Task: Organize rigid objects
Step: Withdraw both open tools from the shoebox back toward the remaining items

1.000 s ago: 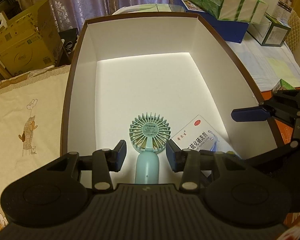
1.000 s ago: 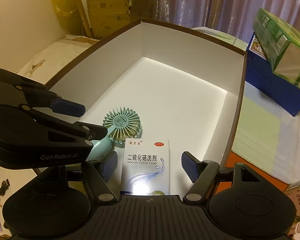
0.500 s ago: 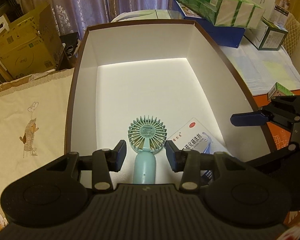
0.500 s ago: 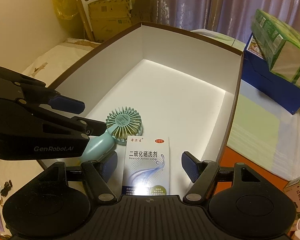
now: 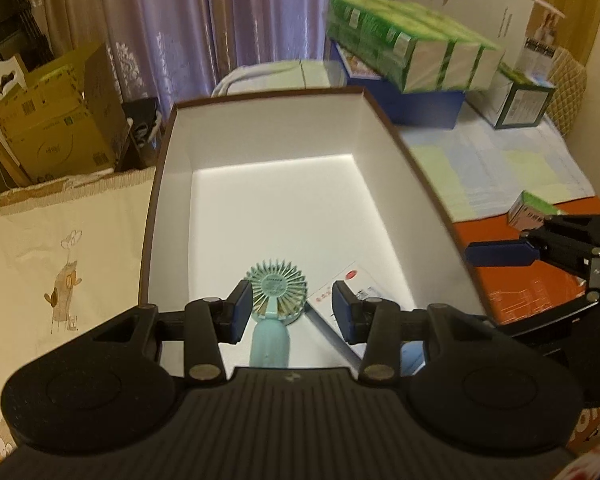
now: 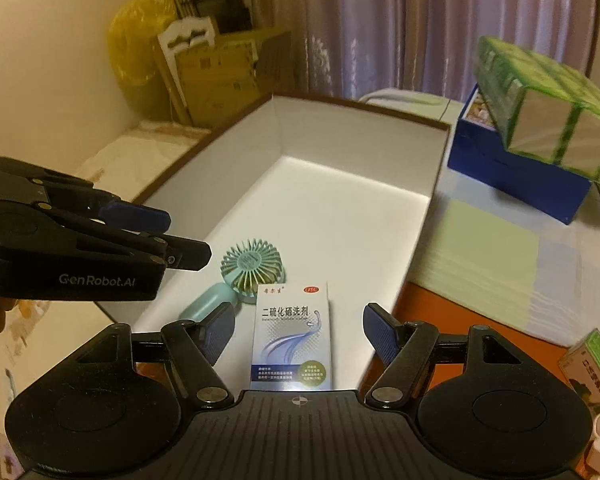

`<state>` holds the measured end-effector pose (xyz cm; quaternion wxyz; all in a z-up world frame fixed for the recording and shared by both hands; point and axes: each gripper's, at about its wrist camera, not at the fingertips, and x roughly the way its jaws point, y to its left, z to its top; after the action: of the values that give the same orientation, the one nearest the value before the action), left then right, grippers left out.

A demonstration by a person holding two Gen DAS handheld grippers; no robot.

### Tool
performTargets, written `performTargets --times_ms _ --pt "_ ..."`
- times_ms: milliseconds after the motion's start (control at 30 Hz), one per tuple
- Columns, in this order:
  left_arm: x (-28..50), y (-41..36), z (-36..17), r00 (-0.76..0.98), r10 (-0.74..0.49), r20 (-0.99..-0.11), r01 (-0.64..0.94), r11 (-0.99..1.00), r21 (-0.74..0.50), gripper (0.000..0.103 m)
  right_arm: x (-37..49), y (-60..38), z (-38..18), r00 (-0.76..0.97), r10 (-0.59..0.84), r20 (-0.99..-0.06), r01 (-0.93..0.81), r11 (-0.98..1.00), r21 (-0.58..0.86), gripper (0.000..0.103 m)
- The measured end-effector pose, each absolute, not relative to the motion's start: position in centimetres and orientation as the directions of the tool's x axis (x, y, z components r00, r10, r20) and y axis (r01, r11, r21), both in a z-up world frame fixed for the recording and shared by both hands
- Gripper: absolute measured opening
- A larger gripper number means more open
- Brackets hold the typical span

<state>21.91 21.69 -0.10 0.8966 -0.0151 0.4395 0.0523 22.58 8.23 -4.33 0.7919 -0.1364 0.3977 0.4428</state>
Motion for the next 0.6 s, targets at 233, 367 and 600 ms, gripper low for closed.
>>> performTargets --times_ms 233,367,600 --pt "19.9 18.6 2.0 0.657 0.053 -0.752 -0.067 0.998 0.012 0.039 21.5 3.9 -2.2 0.324 0.638 -0.698 -0.793 0.586 0.168 0.068" --pt "18.8 16.2 2.6 0.671 0.018 -0.741 -0.030 1.000 -0.002 0.039 21.1 1.0 -1.5 0.344 0.645 -0.683 -0.779 0.601 0.175 0.068" --pt "16.9 11.8 2.5 0.678 -0.029 -0.735 0.018 1.000 -0.023 0.039 19.8 -4.7 -0.8 0.374 0.646 -0.665 -0.753 0.631 0.189 0.069"
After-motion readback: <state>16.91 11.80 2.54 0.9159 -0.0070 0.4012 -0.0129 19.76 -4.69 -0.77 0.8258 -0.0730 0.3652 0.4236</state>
